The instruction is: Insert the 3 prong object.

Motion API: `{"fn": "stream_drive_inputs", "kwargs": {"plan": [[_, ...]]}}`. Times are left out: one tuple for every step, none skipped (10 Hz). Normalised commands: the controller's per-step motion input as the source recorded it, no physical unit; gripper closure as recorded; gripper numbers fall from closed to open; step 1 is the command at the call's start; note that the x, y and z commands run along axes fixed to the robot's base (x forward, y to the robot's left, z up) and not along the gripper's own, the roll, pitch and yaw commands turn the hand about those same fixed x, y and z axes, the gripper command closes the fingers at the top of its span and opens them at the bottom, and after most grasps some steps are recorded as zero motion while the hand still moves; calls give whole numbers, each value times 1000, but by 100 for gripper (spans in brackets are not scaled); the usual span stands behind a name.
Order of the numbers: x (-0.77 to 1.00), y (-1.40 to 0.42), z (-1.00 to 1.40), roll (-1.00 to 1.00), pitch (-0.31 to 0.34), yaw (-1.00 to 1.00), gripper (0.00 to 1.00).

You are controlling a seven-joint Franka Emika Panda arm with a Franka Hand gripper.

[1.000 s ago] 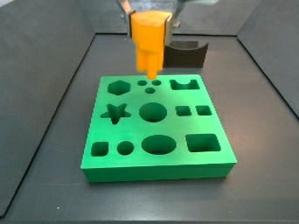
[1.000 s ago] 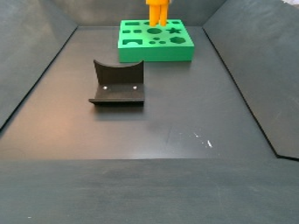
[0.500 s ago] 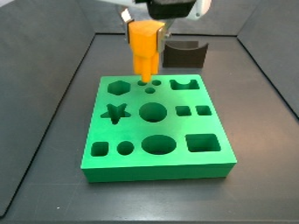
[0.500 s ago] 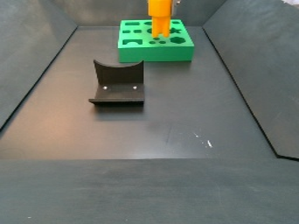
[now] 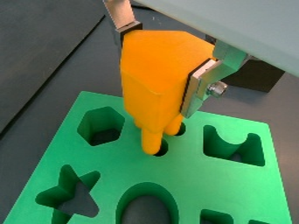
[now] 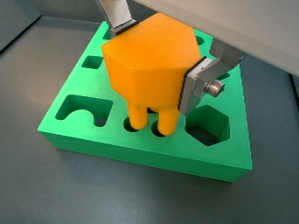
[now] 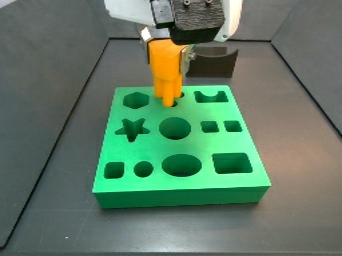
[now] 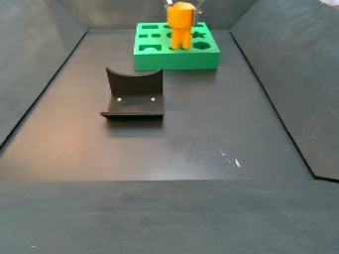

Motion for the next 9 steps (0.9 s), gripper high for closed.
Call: {"fn": "stream_drive_inputs", "kwargs": {"plan": [[334, 66, -294, 49, 0, 83, 100], [360, 131, -309, 47, 3, 40, 100], [354, 146, -314, 61, 11, 46, 100], [154, 46, -280, 67, 0, 46, 100], [0, 0, -251, 60, -13, 0, 100], [0, 0, -311, 67, -57, 0, 100], [0, -77, -414, 163, -120, 0, 100], [-111, -146, -474, 236, -187, 0, 100], [-109, -149, -543, 240, -210, 0, 100]]}}
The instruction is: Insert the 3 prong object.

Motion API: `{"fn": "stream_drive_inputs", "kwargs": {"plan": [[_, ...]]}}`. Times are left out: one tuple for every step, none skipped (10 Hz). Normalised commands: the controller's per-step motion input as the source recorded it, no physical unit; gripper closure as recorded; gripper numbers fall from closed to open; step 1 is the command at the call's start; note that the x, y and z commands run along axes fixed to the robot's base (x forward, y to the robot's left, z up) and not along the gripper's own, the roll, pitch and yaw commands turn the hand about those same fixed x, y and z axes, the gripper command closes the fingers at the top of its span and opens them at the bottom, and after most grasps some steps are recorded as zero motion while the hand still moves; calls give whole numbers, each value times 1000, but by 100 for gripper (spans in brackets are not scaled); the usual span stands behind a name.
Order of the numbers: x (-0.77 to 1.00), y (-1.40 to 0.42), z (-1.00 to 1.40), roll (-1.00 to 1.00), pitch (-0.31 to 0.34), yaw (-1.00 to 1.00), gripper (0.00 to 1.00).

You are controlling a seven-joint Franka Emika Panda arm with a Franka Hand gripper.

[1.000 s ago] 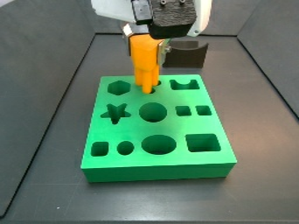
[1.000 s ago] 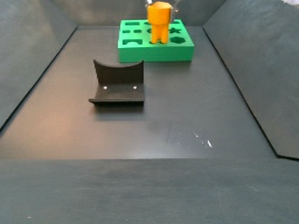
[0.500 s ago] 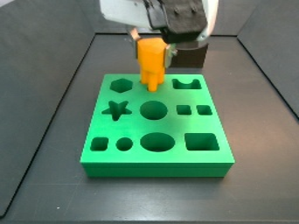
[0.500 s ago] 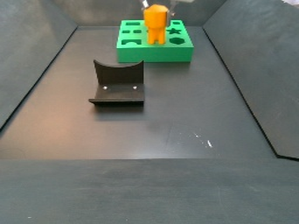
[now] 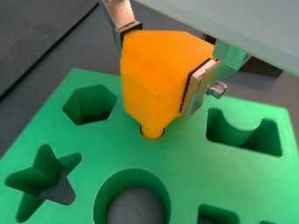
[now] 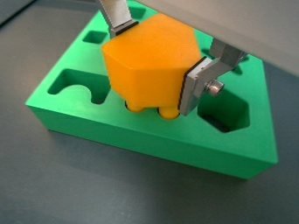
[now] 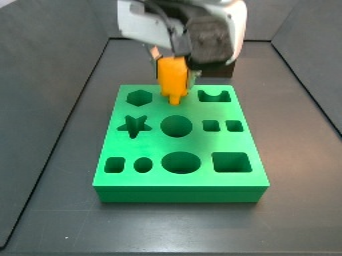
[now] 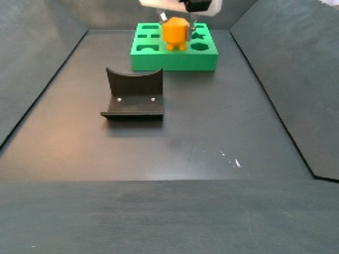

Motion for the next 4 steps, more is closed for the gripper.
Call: {"fn": "stream_drive_inputs", "kwargs": {"plan": [[-31, -120, -549, 216, -176, 0, 100], [0, -63, -386, 70, -140, 0, 100], [0, 11, 0, -9, 0, 0, 100], [0, 0, 0, 0, 0, 0, 100]]}}
